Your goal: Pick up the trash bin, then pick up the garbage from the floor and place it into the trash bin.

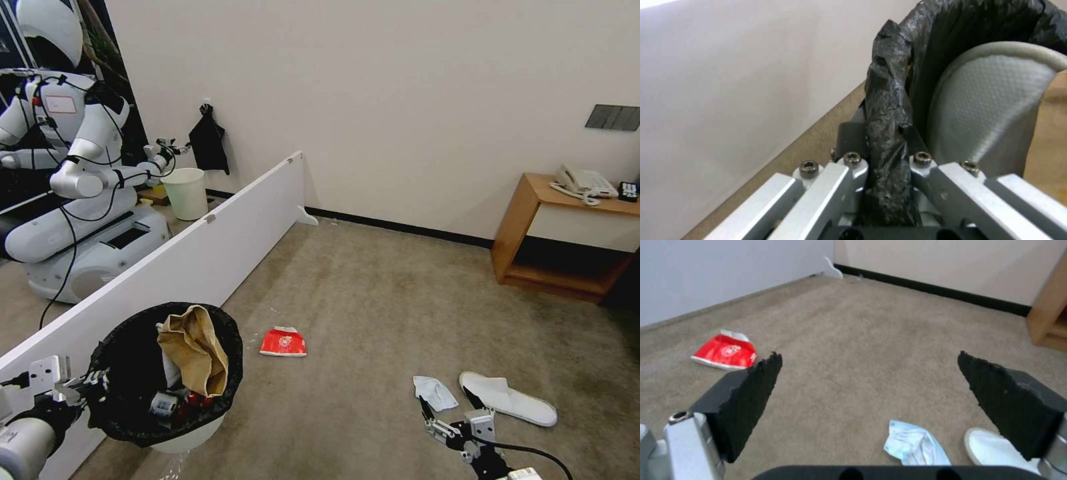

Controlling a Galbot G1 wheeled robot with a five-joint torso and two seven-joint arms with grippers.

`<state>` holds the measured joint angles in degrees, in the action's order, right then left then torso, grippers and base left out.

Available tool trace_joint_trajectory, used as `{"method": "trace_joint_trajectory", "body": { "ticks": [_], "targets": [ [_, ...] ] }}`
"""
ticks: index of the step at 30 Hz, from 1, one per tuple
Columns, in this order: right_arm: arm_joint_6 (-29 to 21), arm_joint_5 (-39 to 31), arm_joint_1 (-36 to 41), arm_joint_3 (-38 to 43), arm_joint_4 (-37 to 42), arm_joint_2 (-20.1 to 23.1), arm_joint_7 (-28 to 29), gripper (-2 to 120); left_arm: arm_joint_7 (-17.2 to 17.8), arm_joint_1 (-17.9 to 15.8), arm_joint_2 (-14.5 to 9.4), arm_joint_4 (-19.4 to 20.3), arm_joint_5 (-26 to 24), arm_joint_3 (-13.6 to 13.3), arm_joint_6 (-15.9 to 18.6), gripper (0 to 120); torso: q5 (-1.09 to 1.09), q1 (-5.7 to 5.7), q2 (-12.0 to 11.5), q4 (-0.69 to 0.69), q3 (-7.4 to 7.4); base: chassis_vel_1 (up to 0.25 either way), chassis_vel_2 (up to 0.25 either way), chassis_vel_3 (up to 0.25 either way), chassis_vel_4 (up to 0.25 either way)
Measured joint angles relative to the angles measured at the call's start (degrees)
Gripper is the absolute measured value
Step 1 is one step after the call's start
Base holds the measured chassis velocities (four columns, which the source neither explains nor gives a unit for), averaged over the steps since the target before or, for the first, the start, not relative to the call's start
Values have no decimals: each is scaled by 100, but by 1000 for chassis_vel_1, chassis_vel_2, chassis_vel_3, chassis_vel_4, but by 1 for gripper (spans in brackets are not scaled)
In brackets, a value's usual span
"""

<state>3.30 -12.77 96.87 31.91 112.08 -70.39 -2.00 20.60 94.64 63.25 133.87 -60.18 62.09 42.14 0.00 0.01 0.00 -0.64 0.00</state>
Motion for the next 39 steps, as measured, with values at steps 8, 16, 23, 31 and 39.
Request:
{"method": "trace_joint_trajectory", "body": {
  "ticks": [8, 16, 23, 31, 39],
  "targets": [
    [74, -106, 56, 81, 25, 21, -95, 100, -2, -49, 0, -12, -1, -70, 0, 4, 0, 0, 0, -2, 0, -60, 53, 57, -56],
    [77, -135, -6, 85, 82, -10, -110, 100, 5, -56, -41, 5, -39, -71, 0, 4, 0, 0, 0, 0, 0, -66, 57, 57, -60],
    [101, -92, 29, 89, 92, -34, -119, 100, 21, -29, -49, 81, -50, -58, 0, 4, 1, 0, 0, -1, 0, -55, 48, 52, -68],
    [101, -141, 76, 189, 200, 28, -123, 100, 19, 3, -12, 112, -30, -94, 0, 4, 0, 0, 0, 0, 0, -66, 63, 54, -60],
    [98, -136, 63, 132, 231, 16, -123, 100, 1, 82, 33, 146, -30, -47, 0, 4, 0, 0, 0, 0, 0, -48, 59, 55, -64]
  ]
}}
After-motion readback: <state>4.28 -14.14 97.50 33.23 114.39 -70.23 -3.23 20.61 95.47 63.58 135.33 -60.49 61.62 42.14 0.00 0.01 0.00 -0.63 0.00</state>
